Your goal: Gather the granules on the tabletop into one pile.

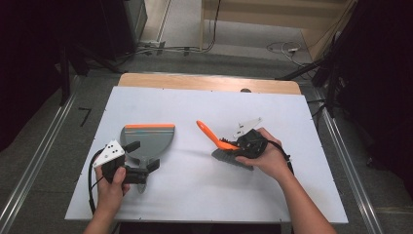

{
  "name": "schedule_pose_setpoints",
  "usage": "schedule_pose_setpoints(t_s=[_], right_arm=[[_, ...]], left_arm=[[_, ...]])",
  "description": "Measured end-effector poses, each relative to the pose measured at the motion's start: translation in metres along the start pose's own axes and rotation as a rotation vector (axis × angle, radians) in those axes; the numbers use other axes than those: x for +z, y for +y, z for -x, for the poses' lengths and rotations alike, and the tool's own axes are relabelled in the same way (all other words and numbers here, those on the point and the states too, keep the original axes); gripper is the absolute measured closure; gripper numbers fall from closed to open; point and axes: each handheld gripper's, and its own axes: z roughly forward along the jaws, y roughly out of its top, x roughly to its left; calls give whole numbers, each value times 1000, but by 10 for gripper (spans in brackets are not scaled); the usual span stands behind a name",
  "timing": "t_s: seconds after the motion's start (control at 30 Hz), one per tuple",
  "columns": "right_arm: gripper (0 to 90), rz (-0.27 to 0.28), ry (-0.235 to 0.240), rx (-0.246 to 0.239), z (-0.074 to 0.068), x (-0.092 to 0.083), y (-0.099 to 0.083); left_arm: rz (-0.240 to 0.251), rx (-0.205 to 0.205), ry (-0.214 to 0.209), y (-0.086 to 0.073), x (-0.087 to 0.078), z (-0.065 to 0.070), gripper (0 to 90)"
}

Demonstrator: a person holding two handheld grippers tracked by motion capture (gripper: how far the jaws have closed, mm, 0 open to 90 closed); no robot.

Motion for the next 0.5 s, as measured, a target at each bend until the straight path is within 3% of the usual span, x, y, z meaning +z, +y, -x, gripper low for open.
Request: schedule_pose_setpoints(t_s=[0.3, 0.5], right_arm=[[688, -6, -17, -8, 4, 2, 6], [689, 6, -15, 12, 2, -5, 9]], left_arm=[[-2, 1, -1, 0, 0, 0, 0], [2, -4, 0, 0, -1, -1, 0]])
